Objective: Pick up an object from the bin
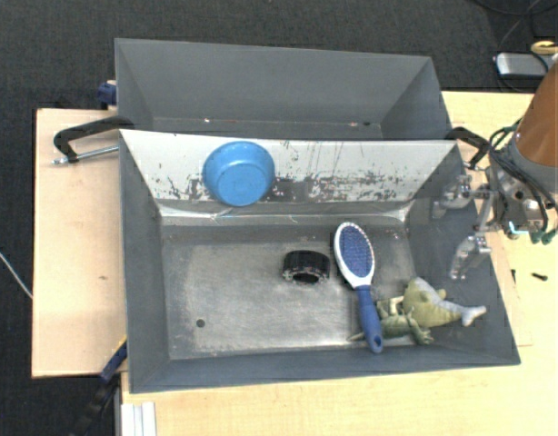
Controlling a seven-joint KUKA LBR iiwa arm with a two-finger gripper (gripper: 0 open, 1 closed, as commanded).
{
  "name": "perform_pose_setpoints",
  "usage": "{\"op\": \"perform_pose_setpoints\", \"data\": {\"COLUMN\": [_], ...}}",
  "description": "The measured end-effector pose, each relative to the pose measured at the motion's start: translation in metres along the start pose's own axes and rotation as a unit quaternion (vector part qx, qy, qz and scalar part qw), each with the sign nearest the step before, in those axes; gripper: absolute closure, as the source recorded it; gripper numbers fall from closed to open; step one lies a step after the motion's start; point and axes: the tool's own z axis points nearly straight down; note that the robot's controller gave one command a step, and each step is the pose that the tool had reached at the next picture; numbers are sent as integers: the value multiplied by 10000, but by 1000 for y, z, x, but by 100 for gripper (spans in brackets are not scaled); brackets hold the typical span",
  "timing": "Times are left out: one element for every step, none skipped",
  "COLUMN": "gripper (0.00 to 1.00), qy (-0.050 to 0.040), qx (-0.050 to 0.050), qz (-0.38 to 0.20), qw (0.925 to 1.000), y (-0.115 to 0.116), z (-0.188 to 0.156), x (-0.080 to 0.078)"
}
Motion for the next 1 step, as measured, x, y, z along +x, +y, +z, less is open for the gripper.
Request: {"op": "perform_pose_setpoints", "data": {"gripper": [0], "qy": [-4], "qx": [-11], "qz": [-250], "qw": [9997], "y": [55], "z": [125], "x": [-44]}}
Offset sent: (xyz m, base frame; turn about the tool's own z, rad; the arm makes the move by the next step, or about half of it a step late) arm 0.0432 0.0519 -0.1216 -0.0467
